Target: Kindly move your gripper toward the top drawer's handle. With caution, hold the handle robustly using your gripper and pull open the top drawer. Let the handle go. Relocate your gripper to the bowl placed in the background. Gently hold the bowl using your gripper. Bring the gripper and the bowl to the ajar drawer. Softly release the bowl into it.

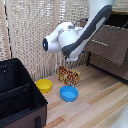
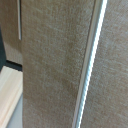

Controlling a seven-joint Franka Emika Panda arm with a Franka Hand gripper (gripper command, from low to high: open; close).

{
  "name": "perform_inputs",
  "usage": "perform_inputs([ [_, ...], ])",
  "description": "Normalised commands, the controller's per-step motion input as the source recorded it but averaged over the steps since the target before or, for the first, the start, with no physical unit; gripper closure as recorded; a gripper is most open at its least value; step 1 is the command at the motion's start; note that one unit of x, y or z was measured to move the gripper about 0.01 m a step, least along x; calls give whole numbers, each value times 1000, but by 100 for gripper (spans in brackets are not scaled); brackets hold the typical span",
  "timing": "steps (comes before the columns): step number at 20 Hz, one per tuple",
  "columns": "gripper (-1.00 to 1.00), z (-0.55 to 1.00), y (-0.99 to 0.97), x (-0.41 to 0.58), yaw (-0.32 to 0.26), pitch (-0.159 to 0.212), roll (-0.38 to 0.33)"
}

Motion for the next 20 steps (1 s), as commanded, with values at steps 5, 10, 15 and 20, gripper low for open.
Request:
perform_inputs([
  [5,-100,123,549,296,-60,-87,298],
  [10,-100,95,484,177,-97,-25,329],
  [15,-100,22,460,171,-90,27,360],
  [20,-100,0,311,170,-155,69,373],
])
